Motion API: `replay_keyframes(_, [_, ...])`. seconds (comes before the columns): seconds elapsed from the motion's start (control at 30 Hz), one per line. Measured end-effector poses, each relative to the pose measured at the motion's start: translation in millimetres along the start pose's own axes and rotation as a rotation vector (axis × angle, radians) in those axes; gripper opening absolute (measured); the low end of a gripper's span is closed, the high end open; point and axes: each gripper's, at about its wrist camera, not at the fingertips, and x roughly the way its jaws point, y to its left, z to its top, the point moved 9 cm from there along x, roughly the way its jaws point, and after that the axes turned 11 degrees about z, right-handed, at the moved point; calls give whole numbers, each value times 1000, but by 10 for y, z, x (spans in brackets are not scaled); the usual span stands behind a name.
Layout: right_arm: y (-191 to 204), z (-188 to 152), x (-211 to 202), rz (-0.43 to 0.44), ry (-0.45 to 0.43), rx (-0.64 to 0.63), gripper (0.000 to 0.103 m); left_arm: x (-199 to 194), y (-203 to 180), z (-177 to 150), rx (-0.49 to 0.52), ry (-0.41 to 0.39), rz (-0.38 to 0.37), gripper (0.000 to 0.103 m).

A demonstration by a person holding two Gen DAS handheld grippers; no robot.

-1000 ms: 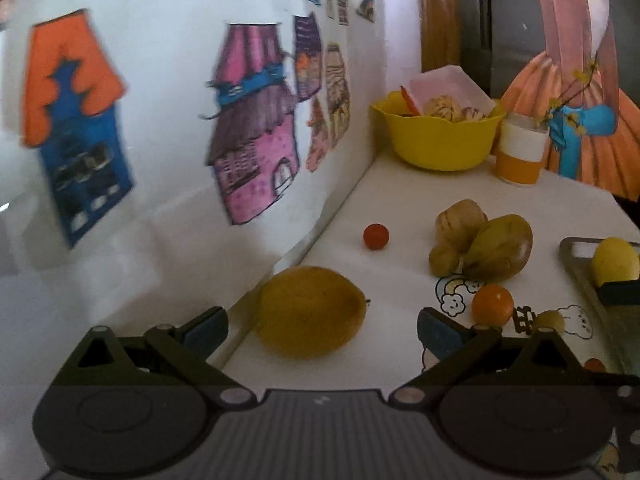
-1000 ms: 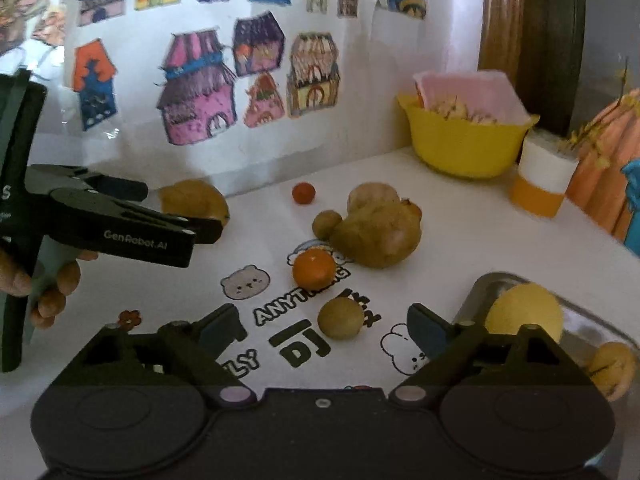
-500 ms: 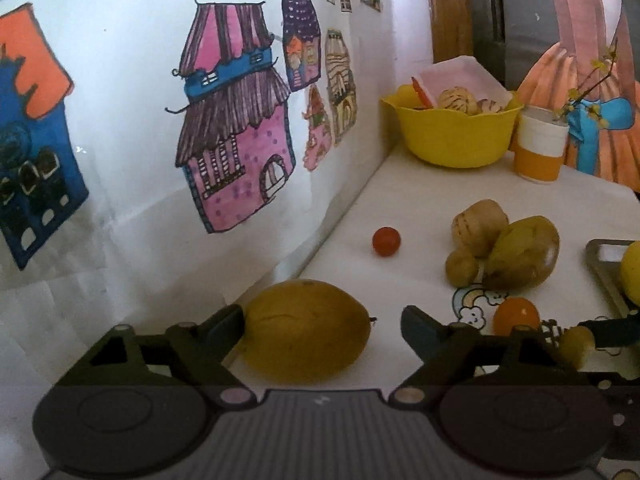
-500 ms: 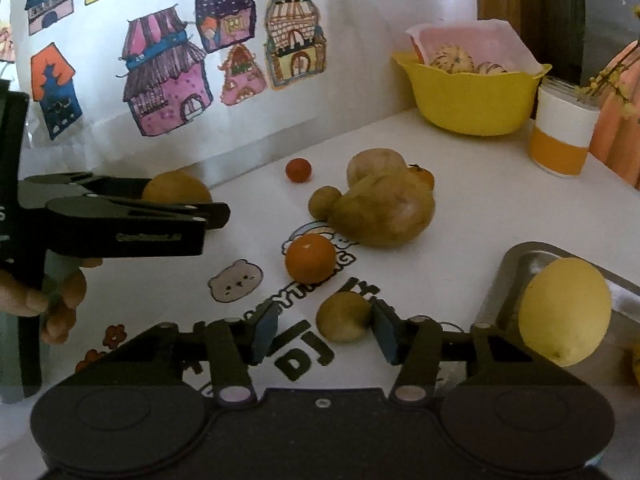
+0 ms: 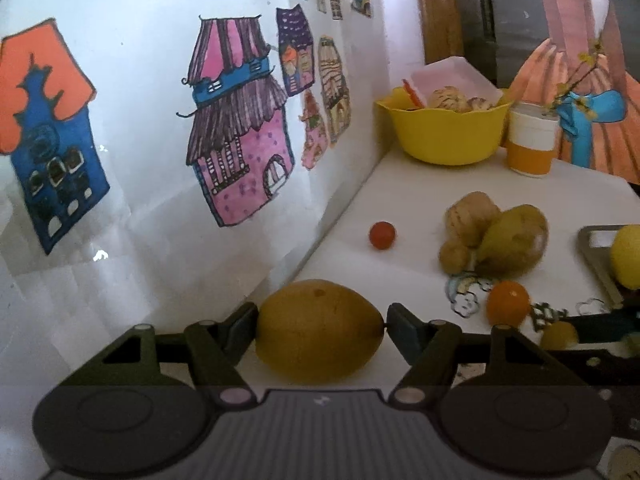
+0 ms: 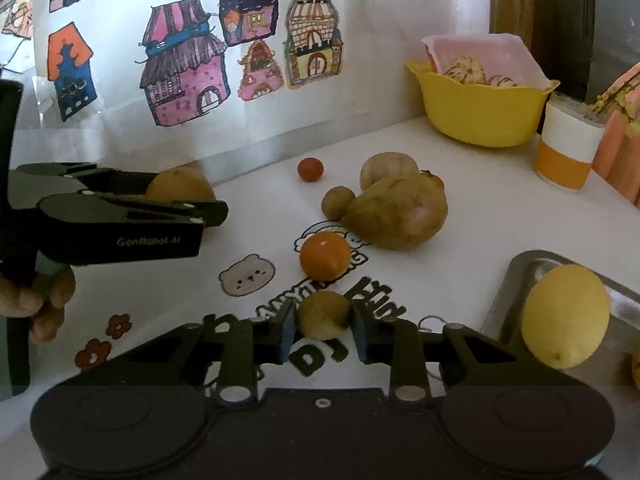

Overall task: Organize fruits
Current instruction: 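Carry both fruits onto the metal tray and open both tools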

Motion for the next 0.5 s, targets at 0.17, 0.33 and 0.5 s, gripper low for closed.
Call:
replay_keyframes(0.17, [131,-95,-95,16,12,-25,31,-214,-89,-72,13,4,-68,74])
replay_keyframes(0.33, [204,-198,-222,24,16,-19,31,-397,-134,-159,36,-5,-103,73])
replay_keyframes(0.5, [226,-246,-370,9,0,-12,31,-562,-163,-251,36,3,-135,73])
